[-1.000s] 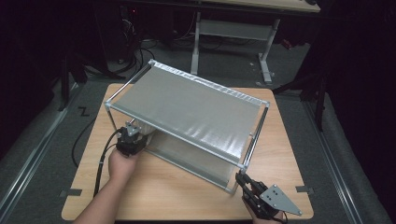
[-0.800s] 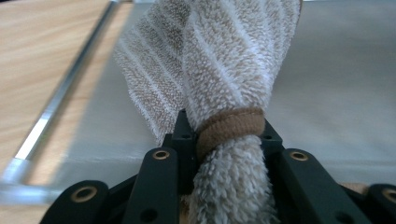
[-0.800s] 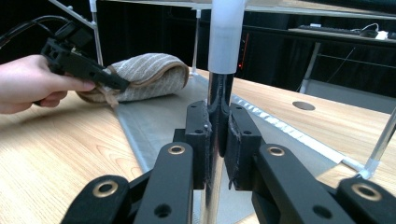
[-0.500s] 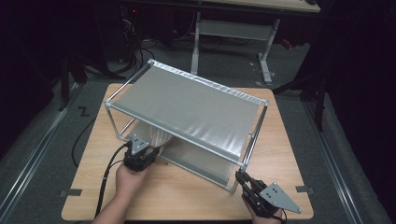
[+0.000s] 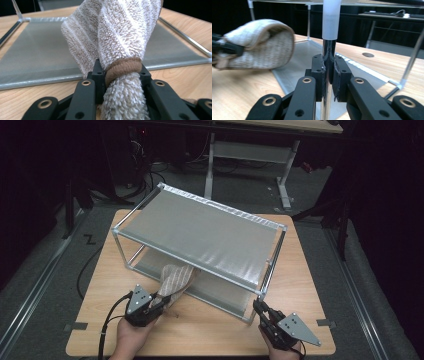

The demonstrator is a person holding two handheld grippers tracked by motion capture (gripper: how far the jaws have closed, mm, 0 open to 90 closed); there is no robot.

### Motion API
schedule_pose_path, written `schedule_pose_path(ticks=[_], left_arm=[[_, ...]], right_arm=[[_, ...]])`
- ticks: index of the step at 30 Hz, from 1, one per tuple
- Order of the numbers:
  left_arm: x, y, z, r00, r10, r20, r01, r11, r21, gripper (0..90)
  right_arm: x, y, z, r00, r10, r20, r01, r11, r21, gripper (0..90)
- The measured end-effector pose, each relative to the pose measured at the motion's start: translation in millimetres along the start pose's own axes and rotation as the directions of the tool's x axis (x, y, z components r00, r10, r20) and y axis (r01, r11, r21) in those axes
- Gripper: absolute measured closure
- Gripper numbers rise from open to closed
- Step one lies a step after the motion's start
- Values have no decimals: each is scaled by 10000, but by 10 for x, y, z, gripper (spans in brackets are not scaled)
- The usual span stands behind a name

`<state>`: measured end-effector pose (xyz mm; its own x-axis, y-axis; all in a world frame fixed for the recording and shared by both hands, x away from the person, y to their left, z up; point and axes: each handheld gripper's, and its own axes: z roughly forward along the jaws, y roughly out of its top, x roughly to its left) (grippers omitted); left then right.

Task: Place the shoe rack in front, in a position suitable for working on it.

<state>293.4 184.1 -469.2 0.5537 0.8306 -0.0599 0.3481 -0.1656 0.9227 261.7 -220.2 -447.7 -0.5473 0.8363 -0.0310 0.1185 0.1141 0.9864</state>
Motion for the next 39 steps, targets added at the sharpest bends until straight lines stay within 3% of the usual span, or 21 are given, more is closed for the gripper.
schedule_pose_path(ticks=[3,6,13,20,28,34,35,39], left_arm=[[13,-40,-37,9996,-285,55,286,9991,-324,691],[-17,-44,-78,9992,-321,238,332,9983,-483,691],[-139,-6,-176,9977,145,661,-77,9947,-1021,691],[-207,55,-241,9968,355,717,-260,9913,-1291,691],[-271,133,-347,9950,517,853,-353,9823,-1842,691],[-384,252,-496,9874,1018,1208,-692,9662,-2485,691],[-384,252,-496,9874,1018,1208,-692,9662,-2485,692],[-479,400,-659,9824,1148,1471,-651,9498,-3061,693]], right_arm=[[-17,1,7,9997,29,228,-29,10000,1,819],[-31,0,8,9993,70,370,-69,10000,-30,818],[-102,1,-22,9970,330,700,-315,9993,-211,818],[-140,1,-21,9966,297,766,-276,9992,-283,818],[-148,-16,6,9968,226,761,-214,9996,-170,816],[-148,-22,13,9970,219,743,-207,9997,-164,815],[-149,-22,12,9970,215,738,-203,9997,-164,815],[-142,-23,10,9970,227,745,-214,9996,-175,814]])
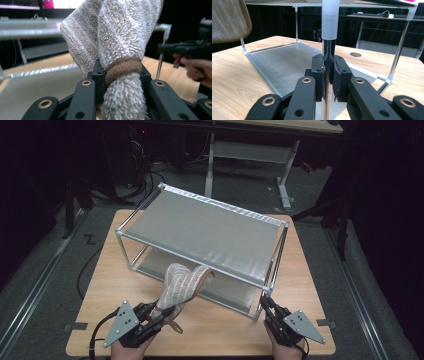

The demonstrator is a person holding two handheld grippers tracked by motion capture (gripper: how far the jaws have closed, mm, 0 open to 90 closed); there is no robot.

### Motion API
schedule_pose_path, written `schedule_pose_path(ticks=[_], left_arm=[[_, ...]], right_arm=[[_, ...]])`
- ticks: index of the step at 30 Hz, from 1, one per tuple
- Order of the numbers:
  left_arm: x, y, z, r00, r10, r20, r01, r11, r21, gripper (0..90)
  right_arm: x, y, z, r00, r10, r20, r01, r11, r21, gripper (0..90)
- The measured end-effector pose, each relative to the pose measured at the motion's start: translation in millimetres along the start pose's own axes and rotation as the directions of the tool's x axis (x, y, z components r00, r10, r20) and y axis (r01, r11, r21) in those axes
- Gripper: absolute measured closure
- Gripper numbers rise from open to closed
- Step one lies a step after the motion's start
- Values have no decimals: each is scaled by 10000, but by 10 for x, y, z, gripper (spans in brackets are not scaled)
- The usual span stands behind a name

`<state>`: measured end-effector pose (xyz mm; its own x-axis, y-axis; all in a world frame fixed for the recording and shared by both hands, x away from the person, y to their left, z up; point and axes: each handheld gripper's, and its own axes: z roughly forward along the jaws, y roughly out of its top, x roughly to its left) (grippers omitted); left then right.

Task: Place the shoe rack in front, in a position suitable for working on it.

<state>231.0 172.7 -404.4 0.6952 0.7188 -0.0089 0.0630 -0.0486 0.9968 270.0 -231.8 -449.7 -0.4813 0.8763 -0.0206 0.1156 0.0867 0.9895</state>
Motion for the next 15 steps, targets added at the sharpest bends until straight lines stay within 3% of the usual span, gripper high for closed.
schedule_pose_path(ticks=[5,15], left_arm=[[-65,94,-21,10000,93,-3,-93,9988,-491,693],[-61,247,83,9999,-88,84,95,9964,-846,691]], right_arm=[[10,0,-4,10000,-14,-51,14,10000,8,814],[32,-4,-24,9998,-93,-187,93,10000,-3,814]])
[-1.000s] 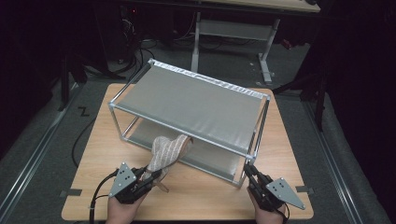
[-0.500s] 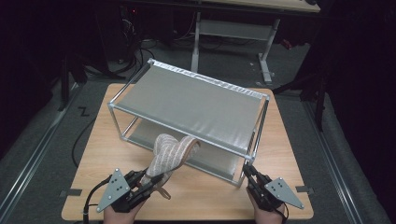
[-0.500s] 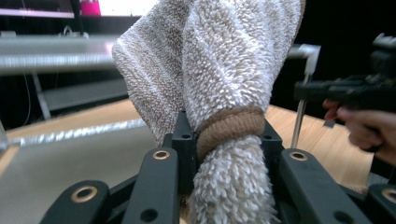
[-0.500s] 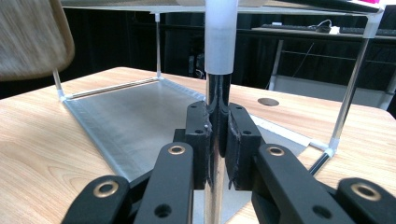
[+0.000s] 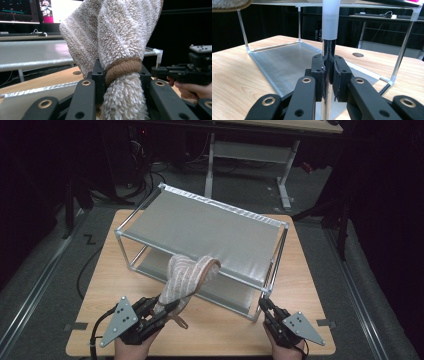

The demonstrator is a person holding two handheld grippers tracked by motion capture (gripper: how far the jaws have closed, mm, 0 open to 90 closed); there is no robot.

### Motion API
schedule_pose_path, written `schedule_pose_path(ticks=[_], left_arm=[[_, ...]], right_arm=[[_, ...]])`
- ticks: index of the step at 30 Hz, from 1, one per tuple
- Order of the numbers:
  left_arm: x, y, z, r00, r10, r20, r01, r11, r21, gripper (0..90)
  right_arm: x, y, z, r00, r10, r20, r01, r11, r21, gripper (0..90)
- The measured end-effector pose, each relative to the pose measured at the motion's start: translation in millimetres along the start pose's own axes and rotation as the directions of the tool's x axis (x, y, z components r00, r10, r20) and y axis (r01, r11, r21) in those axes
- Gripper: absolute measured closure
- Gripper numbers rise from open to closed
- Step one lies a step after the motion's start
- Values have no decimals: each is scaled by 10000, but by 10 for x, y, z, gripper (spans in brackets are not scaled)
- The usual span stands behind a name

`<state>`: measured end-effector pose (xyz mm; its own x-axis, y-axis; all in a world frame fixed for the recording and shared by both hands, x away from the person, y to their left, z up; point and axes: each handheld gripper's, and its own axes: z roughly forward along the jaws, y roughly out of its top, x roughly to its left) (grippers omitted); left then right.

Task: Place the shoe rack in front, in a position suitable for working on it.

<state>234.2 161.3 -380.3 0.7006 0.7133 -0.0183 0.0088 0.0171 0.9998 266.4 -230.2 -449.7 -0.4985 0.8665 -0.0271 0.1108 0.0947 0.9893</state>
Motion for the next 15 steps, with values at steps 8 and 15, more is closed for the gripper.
schedule_pose_path(ticks=[8,15], left_arm=[[36,124,90,9998,31,-186,-36,9996,-270,690],[125,253,163,9995,-15,-316,-1,9988,-490,690]], right_arm=[[36,-3,-22,9999,-10,-171,10,10000,-2,813],[80,-3,-37,9992,-130,-374,131,9999,18,813]])
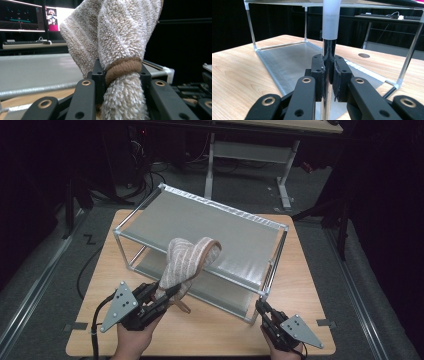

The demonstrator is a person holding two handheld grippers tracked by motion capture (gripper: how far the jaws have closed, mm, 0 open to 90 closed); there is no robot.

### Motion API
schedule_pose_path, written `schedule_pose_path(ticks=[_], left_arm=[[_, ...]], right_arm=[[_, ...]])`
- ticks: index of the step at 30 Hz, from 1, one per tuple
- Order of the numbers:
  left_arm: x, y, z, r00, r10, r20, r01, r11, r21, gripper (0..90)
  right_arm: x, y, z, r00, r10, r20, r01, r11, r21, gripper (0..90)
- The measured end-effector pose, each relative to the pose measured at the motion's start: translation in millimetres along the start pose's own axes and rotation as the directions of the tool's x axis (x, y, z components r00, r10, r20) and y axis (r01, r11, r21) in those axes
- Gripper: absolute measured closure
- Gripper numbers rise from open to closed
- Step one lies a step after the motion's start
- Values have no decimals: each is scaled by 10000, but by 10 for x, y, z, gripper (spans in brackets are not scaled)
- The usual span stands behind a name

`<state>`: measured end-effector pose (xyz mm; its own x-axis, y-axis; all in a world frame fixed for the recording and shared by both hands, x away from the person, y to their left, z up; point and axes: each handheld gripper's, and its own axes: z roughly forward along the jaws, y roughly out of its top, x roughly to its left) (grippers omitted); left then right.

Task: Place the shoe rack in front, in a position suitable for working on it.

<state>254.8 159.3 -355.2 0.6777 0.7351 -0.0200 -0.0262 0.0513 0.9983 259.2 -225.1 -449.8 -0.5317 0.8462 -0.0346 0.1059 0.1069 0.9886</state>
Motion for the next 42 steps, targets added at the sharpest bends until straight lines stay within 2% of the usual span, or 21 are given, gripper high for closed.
schedule_pose_path(ticks=[6,8,11,15,18,20,23,27,30,35,42], left_arm=[[69,87,119,10000,-20,-18,20,10000,-42,690],[146,139,208,9996,142,-244,-139,9999,92,690],[220,177,258,9986,299,-443,-291,9994,179,690],[426,240,356,9957,287,-881,-250,9988,426,690],[486,200,414,9948,161,-1004,-97,9979,638,690],[488,135,452,9946,259,-1000,-170,9959,890,690],[501,64,481,9940,217,-1072,-111,9951,985,690],[563,40,499,9898,354,-1377,-189,9927,1189,690],[592,27,511,9890,321,-1444,-126,9909,1340,690],[646,-73,621,9852,656,-1584,-330,9791,2005,691],[713,-107,676,9842,695,-1628,-342,9771,2102,707]], right_arm=[[10,-3,-1,10000,-38,-47,38,10000,-48,813],[11,-3,-4,10000,-72,-55,72,10000,-36,813],[12,-3,-7,10000,-61,-64,60,10000,-26,813],[12,-2,-12,10000,-78,-62,77,10000,-15,813],[16,-3,-15,9998,-64,-162,64,10000,-12,813],[24,-1,-17,9996,-99,-266,99,9999,-13,814],[42,-4,-23,9995,-93,-315,91,10000,-41,813],[49,-6,-30,9995,-96,-314,95,10000,-31,813],[50,-6,-32,9994,-104,-321,103,9999,-27,813],[51,-6,-36,9991,-132,-406,131,9999,-18,814],[92,-4,-32,9984,-145,-550,145,9999,-6,814]])
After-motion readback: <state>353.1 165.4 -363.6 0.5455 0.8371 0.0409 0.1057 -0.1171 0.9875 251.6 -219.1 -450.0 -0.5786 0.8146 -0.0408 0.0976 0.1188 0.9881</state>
